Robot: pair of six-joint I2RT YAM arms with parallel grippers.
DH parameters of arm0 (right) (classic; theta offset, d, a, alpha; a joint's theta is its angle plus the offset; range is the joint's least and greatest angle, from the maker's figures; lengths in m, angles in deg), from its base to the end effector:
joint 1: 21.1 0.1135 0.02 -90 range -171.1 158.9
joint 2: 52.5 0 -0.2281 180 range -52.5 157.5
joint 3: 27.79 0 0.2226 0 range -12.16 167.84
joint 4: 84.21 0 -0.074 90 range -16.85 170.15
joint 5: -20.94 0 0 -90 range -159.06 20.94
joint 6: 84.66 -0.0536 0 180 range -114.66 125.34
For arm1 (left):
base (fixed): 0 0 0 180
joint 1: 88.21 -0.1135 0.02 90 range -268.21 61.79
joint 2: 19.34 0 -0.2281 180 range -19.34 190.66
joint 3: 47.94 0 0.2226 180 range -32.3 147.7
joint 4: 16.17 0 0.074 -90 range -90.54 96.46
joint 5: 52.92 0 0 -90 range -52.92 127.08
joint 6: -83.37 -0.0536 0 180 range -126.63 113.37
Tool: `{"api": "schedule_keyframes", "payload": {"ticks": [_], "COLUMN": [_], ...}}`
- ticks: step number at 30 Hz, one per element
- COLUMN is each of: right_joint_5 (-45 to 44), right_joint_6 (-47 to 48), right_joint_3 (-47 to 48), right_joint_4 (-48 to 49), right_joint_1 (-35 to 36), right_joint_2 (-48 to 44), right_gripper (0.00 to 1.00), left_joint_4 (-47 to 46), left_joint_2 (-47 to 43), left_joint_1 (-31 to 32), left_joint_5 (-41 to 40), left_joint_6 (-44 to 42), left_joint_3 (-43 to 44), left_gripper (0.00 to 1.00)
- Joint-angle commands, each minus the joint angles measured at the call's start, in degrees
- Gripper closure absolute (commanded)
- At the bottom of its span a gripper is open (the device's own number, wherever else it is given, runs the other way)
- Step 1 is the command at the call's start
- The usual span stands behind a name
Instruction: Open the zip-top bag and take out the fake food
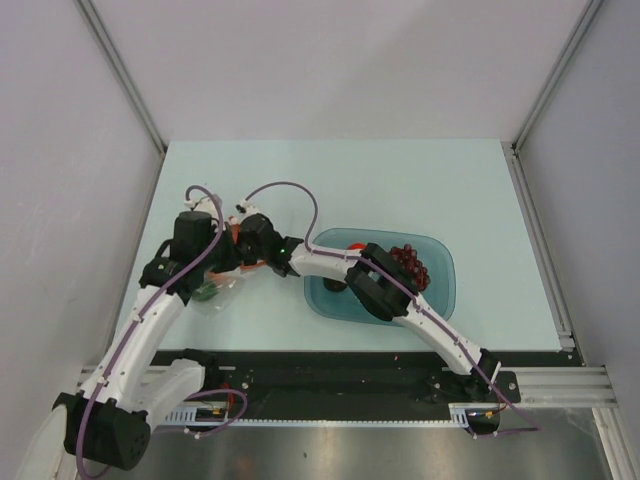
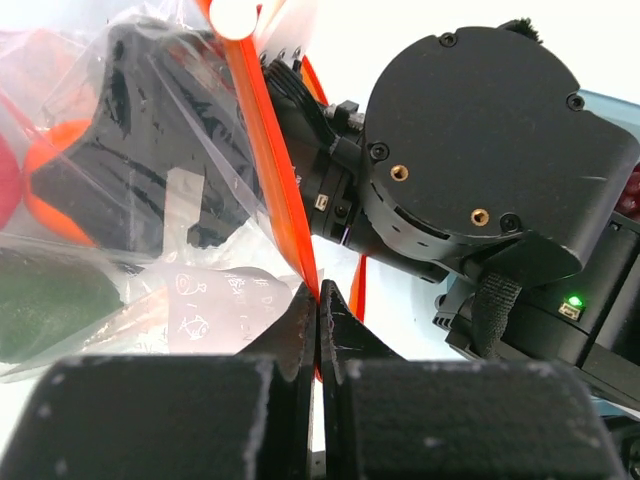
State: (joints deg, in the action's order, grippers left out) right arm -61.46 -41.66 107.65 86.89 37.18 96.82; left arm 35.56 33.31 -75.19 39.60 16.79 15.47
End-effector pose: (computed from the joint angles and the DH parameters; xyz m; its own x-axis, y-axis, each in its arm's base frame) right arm 0.2829 0.4711 0.1273 -0.8024 0.0807 -0.5913 -0.4699 0.5256 0.7092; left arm 0.1910 -0.0466 0.2528 -0.6885 -0.2484 -0.6814 -0.0177 0.9450 -0.3266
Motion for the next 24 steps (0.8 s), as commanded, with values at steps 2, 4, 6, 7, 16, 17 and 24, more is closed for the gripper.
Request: {"api": "schedule_keyframes", "payload": {"ticks": [2,4,6,7,16,17,24], "right_joint_5": [-0.75,-0.22,0.58,1.01,4.27,4.18,5.85], "right_joint_6": [-2.57,-2.39,-2.39,-2.39,-3.36,-3.1,-1.17], "right_joint_3": [-4.48,-5.89,-7.91,-8.27,-8.8,-8.89,-11.79], "right_joint_4": [0.99,1.17,2.13,2.48,-1.98,-2.95,-12.0], "right_joint_1": [-0.01,-0.01,-0.27,-0.53,-2.65,-2.91,-4.32], "right_joint_2": [0.9,0.1,-1.56,-2.18,-11.31,-12.37,-20.99], "right_gripper": [0.23,0.35,0.54,0.62,1.0,1.0,1.0], "left_joint_4": [0.38,0.47,1.08,1.43,4.86,5.03,5.83], "left_joint_2": [-1.49,-1.75,-1.84,-1.84,-2.19,-2.02,-2.19], "left_joint_1": [0.7,0.7,0.7,0.61,0.34,0.26,-0.53], "left_joint_5": [0.29,-0.32,-1.81,-2.43,-11.49,-12.1,-14.39], "left_joint_6": [0.49,0.49,0.75,1.1,2.86,2.95,3.3], "left_joint_3": [-0.13,-0.48,-0.66,-0.83,0.75,0.83,-0.04], "left_gripper": [1.0,1.0,1.0,1.0,1.0,1.0,1.0]}}
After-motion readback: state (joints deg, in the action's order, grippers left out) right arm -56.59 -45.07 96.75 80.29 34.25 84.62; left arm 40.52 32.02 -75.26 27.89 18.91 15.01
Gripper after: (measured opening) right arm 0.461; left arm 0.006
